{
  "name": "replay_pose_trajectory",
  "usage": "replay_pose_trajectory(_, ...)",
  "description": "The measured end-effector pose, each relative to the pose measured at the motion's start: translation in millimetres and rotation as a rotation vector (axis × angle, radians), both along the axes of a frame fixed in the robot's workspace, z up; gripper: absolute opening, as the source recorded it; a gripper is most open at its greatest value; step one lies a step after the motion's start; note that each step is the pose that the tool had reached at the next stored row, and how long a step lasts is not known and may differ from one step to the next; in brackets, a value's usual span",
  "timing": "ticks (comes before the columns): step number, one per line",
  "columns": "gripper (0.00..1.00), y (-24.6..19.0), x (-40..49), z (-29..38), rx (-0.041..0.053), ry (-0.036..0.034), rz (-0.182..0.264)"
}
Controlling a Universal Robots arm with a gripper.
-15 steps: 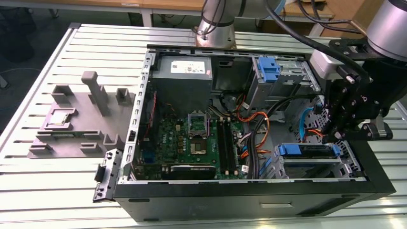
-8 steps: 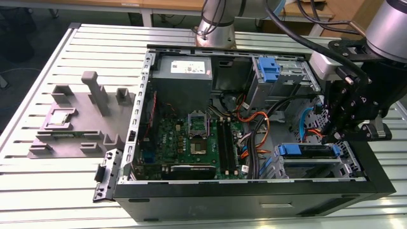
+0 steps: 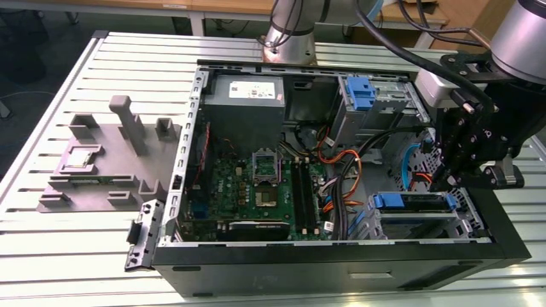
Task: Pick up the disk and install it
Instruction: 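Insert the first disk wire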
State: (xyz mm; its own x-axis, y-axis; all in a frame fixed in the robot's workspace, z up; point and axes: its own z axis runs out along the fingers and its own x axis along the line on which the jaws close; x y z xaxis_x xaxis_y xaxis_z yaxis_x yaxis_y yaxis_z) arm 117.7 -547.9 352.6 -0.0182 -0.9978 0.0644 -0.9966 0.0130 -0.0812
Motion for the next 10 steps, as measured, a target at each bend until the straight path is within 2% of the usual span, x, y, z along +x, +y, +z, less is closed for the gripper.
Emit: replay_pose_trajectory(10,0.16,0.0,0.0,-0.1,0.0000,0.0000,0.000)
